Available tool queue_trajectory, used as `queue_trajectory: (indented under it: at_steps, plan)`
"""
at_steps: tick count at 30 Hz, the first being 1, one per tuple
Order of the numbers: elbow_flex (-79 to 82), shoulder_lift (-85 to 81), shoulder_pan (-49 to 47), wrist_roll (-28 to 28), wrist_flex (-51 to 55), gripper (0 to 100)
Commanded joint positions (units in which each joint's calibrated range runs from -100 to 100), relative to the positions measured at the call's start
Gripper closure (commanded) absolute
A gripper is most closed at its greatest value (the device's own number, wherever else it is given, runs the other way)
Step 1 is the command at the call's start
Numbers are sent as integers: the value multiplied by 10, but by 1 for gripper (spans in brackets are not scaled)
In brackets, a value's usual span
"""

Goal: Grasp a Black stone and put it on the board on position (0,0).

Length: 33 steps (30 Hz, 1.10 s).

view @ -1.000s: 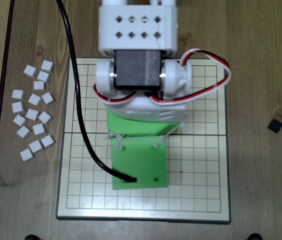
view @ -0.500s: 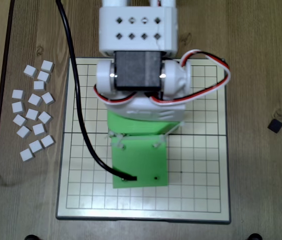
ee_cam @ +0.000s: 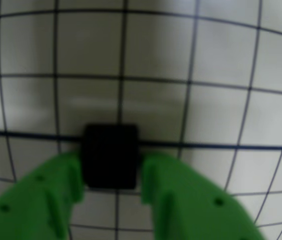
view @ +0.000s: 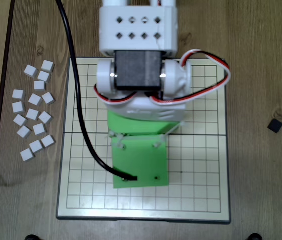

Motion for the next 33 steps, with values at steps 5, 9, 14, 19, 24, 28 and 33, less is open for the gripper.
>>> queue_trajectory:
  at_steps: [5,9,14,19,24,28,33]
  plan:
    - [-182,-38,-9,7,95,90]
    - [-264,-38,-14,1,164,90]
    - [-250,-40,-12,0,163,90]
    - [-244,-40,-12,-1,162,90]
    - [-239,-43,-12,-3,164,90]
    - [-208,-67,-13,-5,161,90]
    - [-83,-162,-20,-16,154,91]
